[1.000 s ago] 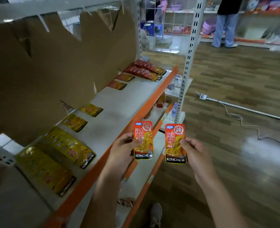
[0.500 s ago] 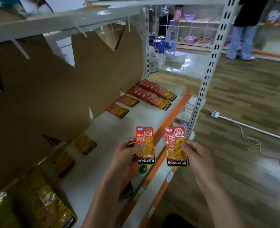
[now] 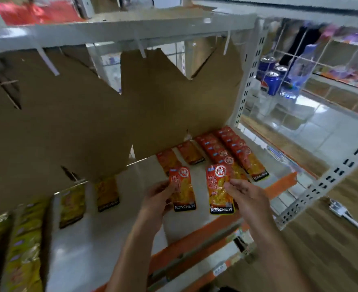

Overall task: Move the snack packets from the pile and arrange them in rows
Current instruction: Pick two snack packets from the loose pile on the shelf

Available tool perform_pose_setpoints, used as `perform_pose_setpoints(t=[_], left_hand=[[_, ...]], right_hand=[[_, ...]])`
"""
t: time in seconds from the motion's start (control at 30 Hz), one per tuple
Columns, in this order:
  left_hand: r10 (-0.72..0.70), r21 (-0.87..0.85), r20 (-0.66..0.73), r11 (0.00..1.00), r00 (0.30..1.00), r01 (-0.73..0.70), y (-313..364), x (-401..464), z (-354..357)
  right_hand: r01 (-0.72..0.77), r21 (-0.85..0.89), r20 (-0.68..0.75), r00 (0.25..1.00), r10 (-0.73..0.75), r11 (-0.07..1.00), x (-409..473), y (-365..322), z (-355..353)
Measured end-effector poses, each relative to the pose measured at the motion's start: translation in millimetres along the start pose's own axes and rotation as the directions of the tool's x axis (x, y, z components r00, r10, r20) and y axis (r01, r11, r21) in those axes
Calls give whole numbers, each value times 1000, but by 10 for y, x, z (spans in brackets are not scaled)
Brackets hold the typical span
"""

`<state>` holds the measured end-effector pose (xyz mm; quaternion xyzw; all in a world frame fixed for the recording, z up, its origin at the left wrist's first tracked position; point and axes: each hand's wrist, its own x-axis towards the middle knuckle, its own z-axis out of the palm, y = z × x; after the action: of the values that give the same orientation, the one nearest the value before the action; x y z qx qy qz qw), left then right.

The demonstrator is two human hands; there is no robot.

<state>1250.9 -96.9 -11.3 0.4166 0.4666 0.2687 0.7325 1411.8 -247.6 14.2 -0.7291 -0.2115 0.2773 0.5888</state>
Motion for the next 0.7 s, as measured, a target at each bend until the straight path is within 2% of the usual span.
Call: perform_pose_setpoints(t=[0.1,0.27,0.53,0.7], left_hand=[[21,-56,-133,998,991,-29,4,140,116],[71,-24,-274,996,959,-81,48,273,163],[112,72,-319,993,941,-94,157,447,75],[124,95,-296,990,947,-100,196,506,-52]], right_hand=[[27,-79,63,998,-22,997,367,-82,-60],[76,-201,127,991,-51,977,829,-89,-10],[154,-364,174,980,-96,919,1240,-128,306],[147,-447,182,981,-71,882,1296,-258,528]])
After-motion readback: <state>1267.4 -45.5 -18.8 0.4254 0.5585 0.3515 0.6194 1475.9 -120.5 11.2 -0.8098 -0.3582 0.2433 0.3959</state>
